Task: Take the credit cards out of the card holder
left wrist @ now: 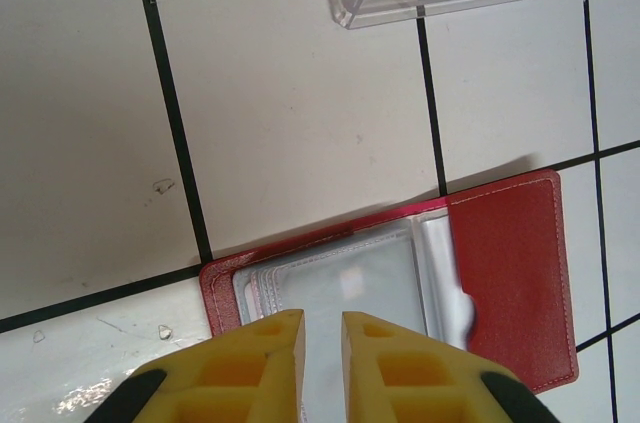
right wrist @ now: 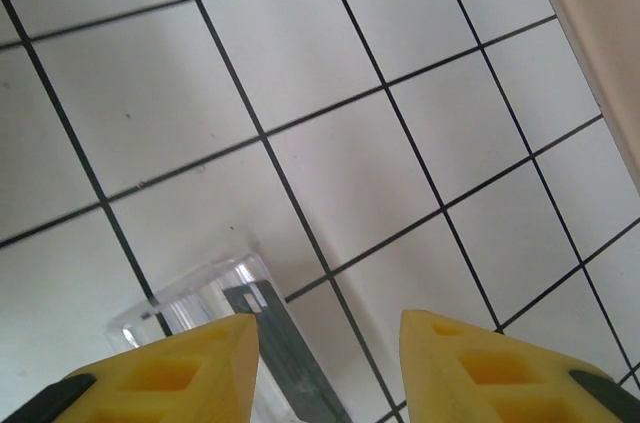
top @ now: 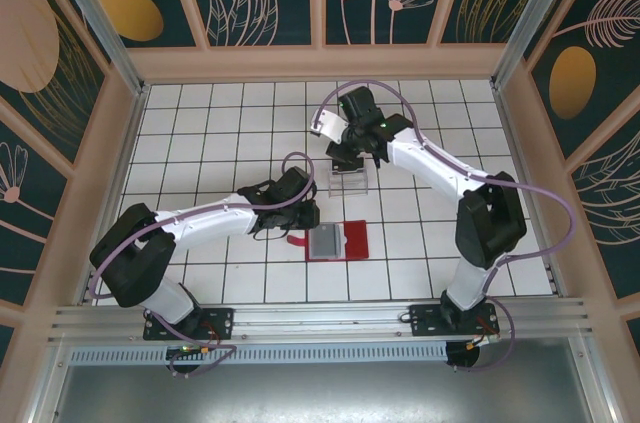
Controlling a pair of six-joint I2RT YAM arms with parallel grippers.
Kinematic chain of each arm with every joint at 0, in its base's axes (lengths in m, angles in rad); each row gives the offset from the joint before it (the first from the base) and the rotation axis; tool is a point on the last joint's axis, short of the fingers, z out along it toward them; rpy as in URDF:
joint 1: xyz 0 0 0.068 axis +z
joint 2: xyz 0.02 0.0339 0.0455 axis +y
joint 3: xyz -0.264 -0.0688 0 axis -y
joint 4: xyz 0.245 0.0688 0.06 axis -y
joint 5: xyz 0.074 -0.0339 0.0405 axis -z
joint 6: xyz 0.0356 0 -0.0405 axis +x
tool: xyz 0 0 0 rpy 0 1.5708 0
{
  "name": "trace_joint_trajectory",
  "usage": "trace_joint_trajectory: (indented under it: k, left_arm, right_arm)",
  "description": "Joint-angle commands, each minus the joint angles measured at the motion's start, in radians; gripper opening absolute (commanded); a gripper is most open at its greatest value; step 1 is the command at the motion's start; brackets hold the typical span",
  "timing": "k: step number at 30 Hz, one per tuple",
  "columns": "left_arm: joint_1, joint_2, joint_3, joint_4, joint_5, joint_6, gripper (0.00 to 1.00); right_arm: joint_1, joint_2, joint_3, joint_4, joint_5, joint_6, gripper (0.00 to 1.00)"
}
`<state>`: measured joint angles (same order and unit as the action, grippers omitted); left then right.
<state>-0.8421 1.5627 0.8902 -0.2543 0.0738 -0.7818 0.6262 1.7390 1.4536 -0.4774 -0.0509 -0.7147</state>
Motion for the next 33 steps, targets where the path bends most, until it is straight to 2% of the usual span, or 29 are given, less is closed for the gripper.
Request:
trace_joint_trajectory:
  k: [1, 9, 22, 33]
  left_arm:
    - [0.015, -0.019, -0.029, 0.025, 0.024, -0.017, 0.19]
    - [0.062, -0.042, -0.079, 0.075, 0.079, -0.015, 0.19]
    - [0.103, -0.049, -0.115, 0.108, 0.118, 0.003, 0.19]
    - [0.126, -0.05, -0.126, 0.122, 0.139, 0.005, 0.19]
  right_arm:
    - [0.032, -0.054, -0.027, 0.041, 0.02, 0.112, 0.42]
    - [0.096, -0.109, -0.102, 0.103, 0.105, 0.329, 0.42]
    - [0.202, -0.192, -0.228, 0.166, 0.309, 0.783, 0.39]
    - [0.27, -0.287, -0.35, 0.14, 0.299, 1.105, 0.36]
